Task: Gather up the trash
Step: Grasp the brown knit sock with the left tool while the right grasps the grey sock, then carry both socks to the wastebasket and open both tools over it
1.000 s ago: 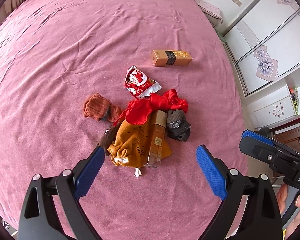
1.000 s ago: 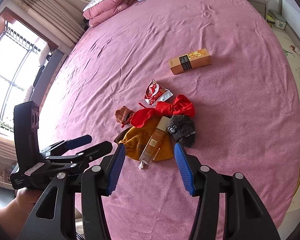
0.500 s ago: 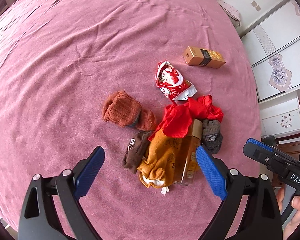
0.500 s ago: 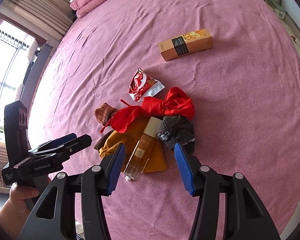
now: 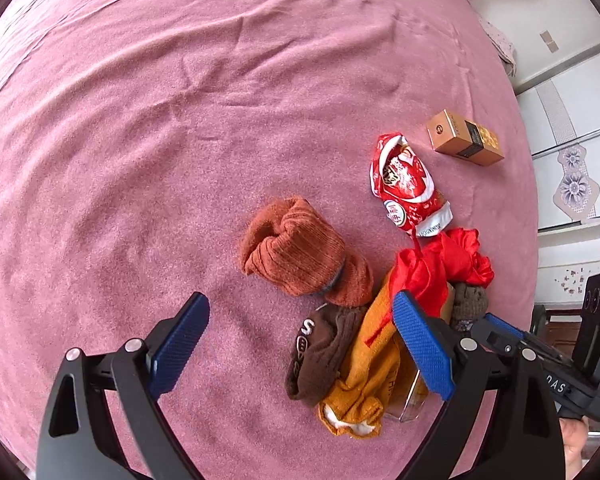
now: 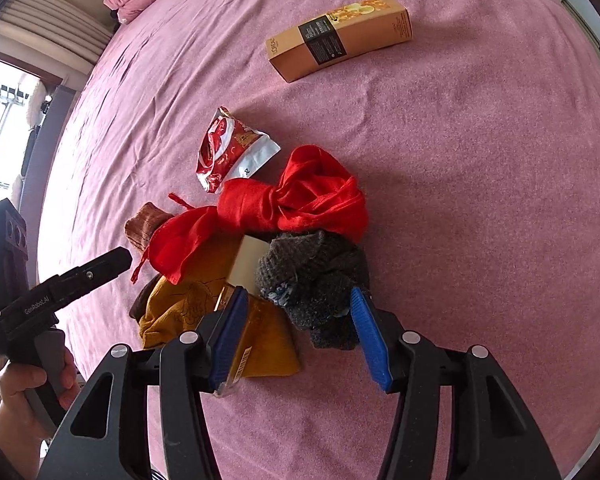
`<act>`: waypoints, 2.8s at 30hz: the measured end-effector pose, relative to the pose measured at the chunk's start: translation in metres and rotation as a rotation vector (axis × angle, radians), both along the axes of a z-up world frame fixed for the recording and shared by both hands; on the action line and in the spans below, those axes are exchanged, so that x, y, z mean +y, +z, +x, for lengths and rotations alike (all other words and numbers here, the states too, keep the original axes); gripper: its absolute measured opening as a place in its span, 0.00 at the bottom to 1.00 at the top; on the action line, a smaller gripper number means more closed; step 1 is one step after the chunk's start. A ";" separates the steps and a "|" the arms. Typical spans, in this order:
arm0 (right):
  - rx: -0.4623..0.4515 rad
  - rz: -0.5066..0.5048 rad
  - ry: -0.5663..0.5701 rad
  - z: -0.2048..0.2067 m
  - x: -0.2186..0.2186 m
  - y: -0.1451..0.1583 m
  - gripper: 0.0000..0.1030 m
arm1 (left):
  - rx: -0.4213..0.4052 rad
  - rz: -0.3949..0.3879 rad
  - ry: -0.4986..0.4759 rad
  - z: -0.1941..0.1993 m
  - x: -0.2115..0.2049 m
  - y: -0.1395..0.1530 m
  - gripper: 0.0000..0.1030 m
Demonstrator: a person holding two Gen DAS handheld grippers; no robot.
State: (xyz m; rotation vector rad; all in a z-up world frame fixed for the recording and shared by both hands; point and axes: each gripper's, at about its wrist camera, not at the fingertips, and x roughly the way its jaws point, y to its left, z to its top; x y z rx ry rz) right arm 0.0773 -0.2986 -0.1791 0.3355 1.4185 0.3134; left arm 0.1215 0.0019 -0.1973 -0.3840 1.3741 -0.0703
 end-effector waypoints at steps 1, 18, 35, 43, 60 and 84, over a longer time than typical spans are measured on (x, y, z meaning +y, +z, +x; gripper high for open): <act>0.004 -0.001 -0.001 0.001 0.000 -0.002 0.52 | 0.004 -0.010 0.018 0.003 0.003 -0.003 0.90; 0.034 0.032 -0.018 0.003 -0.012 -0.015 0.38 | 0.068 -0.003 0.051 0.033 0.003 -0.037 0.49; -0.068 0.084 -0.094 -0.042 -0.048 0.058 0.36 | -0.047 0.016 -0.098 -0.014 -0.018 0.051 0.38; -0.130 0.082 -0.139 -0.079 -0.071 0.102 0.36 | -0.084 0.011 -0.262 -0.055 -0.059 0.096 0.38; -0.218 0.049 -0.315 -0.198 -0.186 0.153 0.37 | -0.127 0.001 -0.698 -0.137 -0.256 0.134 0.38; -0.202 -0.028 -0.616 -0.288 -0.374 0.126 0.37 | -0.133 -0.018 -1.131 -0.181 -0.516 0.109 0.38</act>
